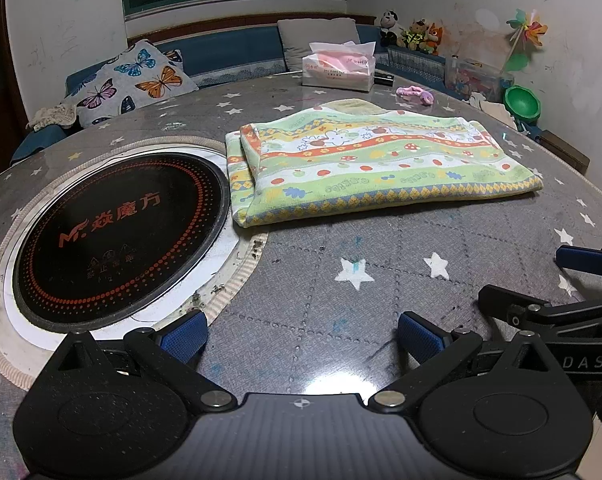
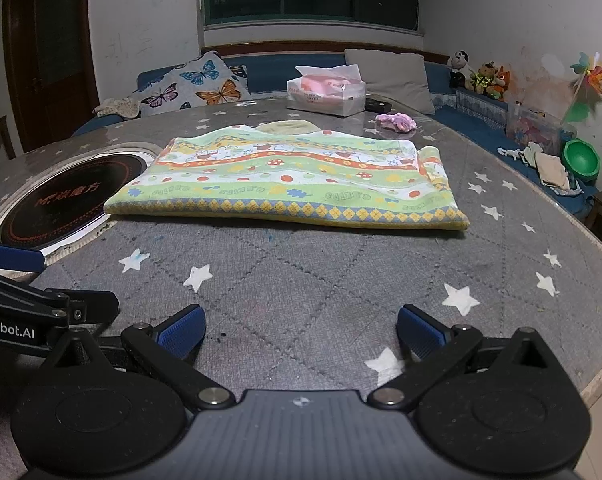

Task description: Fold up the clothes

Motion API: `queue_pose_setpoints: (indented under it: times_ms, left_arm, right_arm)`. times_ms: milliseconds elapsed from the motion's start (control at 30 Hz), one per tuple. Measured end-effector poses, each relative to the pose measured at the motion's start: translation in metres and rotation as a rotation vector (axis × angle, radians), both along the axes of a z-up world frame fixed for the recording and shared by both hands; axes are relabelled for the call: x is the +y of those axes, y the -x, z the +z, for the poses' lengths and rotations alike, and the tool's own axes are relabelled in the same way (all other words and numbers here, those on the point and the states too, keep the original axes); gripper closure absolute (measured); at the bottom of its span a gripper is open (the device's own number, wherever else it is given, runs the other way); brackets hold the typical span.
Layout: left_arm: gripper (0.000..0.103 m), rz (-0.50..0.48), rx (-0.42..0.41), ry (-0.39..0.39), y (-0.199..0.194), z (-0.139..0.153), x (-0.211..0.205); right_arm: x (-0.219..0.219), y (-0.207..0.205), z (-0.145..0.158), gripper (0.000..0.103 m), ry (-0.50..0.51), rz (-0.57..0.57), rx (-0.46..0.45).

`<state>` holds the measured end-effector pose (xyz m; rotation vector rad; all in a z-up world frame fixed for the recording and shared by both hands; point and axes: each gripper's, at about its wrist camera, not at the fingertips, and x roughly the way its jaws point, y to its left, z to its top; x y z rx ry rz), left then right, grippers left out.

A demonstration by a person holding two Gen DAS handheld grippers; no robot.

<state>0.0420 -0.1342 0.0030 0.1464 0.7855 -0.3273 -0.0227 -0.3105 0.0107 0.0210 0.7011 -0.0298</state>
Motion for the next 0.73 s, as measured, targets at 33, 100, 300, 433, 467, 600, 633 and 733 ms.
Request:
queue_pose_setpoints:
  times_ms: [33, 100, 300, 433, 467, 600, 633, 733]
  left_arm:
    - [0.000, 0.002, 0.001, 0.000, 0.0001, 0.0002, 0.0002]
    - [0.000, 0.003, 0.002, 0.002, 0.0000, 0.0006, 0.0006]
    - [0.000, 0.009, 0.001, 0.004, -0.0009, 0.0003, 0.0006]
    - [0.000, 0.010, 0.000, 0.004, -0.0013, 0.0000, 0.0005]
    - [0.000, 0.011, -0.001, 0.004, -0.0014, -0.0001, 0.0005]
    - [0.000, 0.013, -0.002, 0.005, -0.0020, -0.0002, 0.0005]
    - [0.000, 0.013, -0.002, 0.005, -0.0022, -0.0002, 0.0006]
    - [0.000, 0.015, -0.001, 0.004, -0.0031, -0.0001, 0.0005]
  right_arm:
    - [-0.0002, -0.0001, 0.0004, 0.000, -0.001, 0.001, 0.001]
    - [-0.0008, -0.0004, 0.0014, 0.000, -0.007, -0.003, 0.001]
    - [0.0012, -0.0034, 0.0019, 0.000, 0.001, -0.008, 0.005]
    - [0.0008, -0.0048, 0.0019, 0.000, 0.000, -0.009, 0.005]
    - [0.0007, -0.0050, 0.0020, 0.000, 0.000, -0.010, 0.005]
    - [0.0010, -0.0060, 0.0021, 0.000, 0.001, -0.010, 0.006]
    - [0.0010, -0.0063, 0.0024, 0.000, 0.001, -0.011, 0.007]
    - [0.0009, -0.0075, 0.0028, 0.000, 0.000, -0.014, 0.008]
